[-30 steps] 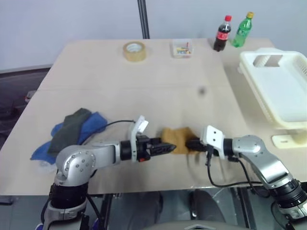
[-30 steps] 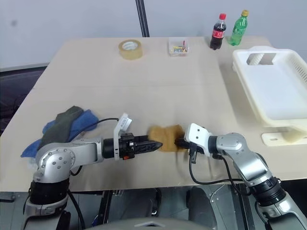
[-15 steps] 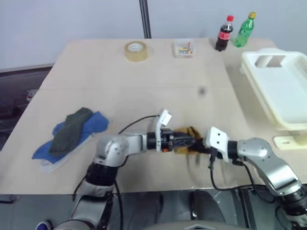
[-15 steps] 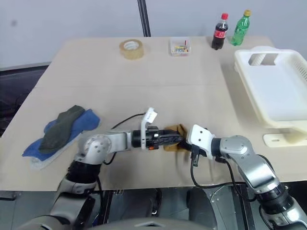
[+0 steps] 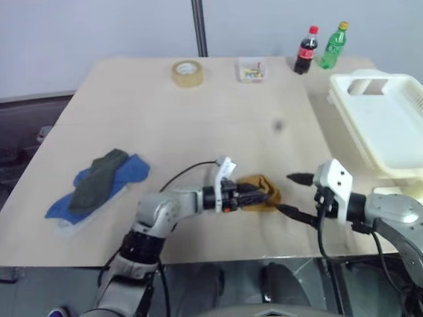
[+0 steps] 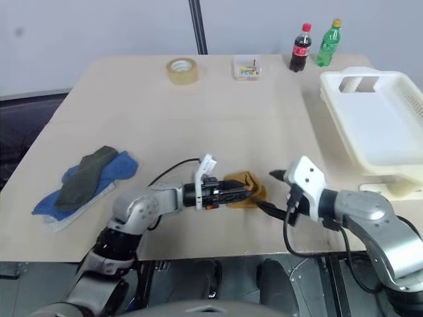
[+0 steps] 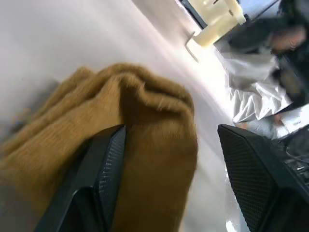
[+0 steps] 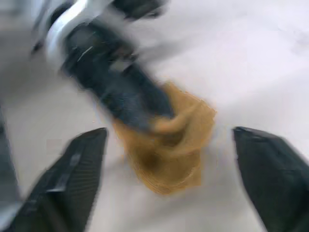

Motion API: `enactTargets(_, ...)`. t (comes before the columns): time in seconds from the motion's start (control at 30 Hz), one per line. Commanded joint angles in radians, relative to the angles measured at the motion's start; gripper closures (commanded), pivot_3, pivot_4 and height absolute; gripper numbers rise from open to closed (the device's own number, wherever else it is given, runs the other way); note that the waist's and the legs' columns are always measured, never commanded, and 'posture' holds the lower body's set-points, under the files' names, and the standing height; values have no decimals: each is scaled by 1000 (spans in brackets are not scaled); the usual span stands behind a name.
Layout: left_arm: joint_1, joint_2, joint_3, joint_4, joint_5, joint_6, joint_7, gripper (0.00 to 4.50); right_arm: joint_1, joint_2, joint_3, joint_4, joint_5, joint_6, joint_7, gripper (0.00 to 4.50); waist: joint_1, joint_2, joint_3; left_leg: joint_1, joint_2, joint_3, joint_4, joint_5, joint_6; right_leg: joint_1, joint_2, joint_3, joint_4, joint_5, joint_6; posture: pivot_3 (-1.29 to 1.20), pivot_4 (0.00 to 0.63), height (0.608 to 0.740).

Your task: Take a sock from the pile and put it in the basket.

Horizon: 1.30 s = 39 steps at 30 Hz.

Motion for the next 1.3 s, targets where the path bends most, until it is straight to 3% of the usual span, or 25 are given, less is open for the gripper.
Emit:
enactTargets(0.03, 34, 34, -1, -77, 65, -103, -30, 1254, -64, 69, 78, 88, -23, 88, -112, 56, 13, 1, 0, 0, -1, 0, 0, 0, 0, 0, 0, -1, 0, 0, 0, 0, 150, 740)
enactTargets(0.17, 96, 84, 29, -167, 100, -174, -43, 1254, -96, 120, 183, 171, -81, 106, -184, 56, 21, 1, 0, -4, -4, -3, 0, 0, 0, -3, -1, -3, -1, 0, 0, 0, 150, 740)
enactTargets(0.27, 188, 187, 73, -260, 149, -271, -96, 1254, -56, 63, 274, 160, -136, 97, -192, 56, 18, 1, 0, -18, -5, -2, 1, 2, -4, -15, -2, -2, -1, 0, 1, 0, 150, 740)
enactTargets(0.33, 239, 240, 111, -293, 166, -323, -122, 1254, -28, 23, 330, 157, -179, 66, -194, 56, 16, 1, 0, -19, -4, -1, -1, 2, -4, -17, -2, 0, -2, 0, 0, 0, 150, 740)
enactTargets(0.43, 290, 292, 189, -303, 168, -376, -144, 1254, -5, -20, 417, 176, -249, -18, -189, 912, 19, 1, 0, -17, -4, -1, -3, 2, -3, -16, -3, -1, -3, 0, 0, 0, 150, 740)
enactTargets(0.57, 309, 328, 271, -272, 169, -425, -169, 1254, -12, -23, 451, 213, -327, -130, -202, 2574, 18, 1, -1, -10, -4, -3, -1, 0, 1, -9, -2, -5, -4, 0, 0, 0, 150, 740)
enactTargets(0.7, 235, 358, 350, -245, 122, -405, -186, 1254, -12, 29, 357, 222, -289, -190, -198, 4289, 17, 0, 0, -4, -3, -4, 0, 0, 1, -1, -1, -6, -4, -1, -1, 0, 150, 740)
enactTargets(0.73, 206, 362, 361, -234, 110, -396, -187, 1254, -10, 50, 320, 223, -262, -204, -193, 4492, 18, 0, 0, -1, -3, -5, 0, 0, 1, 1, -1, -6, -4, -2, -1, 0, 150, 740)
enactTargets(0.87, 65, 354, 371, -202, 12, -305, -184, 1254, -105, 195, 15, 258, -53, -176, -240, 4492, 14, 1, 4, -2, -3, -6, 0, 0, 1, 1, 1, -7, -3, 0, 1, 0, 150, 740)
enactTargets(0.97, -89, 269, 311, -163, -35, -234, -131, 1254, -267, 182, -162, 407, -10, -155, -290, 4492, 15, 4, 8, -4, -4, -5, 2, 0, 1, 0, 1, -5, -1, 0, 1, 0, 150, 740)
enactTargets(1.03, -200, 159, 241, -130, -25, -208, -69, 1254, -412, 144, -251, 572, -14, -167, -332, 4492, 21, 4, 8, -4, -5, -6, 3, 0, 1, 0, 1, -7, -1, 0, 1, 0, 150, 740)
enactTargets(1.17, -328, -3, 169, -88, -4, -169, 30, 1254, -654, 50, -329, 932, -92, -223, -432, 4492, 13, 3, 8, -10, -6, -6, 1, 3, -4, -6, 0, -7, -2, 0, 1, 0, 150, 740)
enactTargets(1.3, -361, -82, 135, -71, 19, -169, 85, 1254, -807, -31, -317, 1268, -165, -307, -452, 4492, -4, 3, 8, -19, -4, 3, -3, 3, -4, -19, 0, 2, -1, 0, 1, 0, 150, 740)
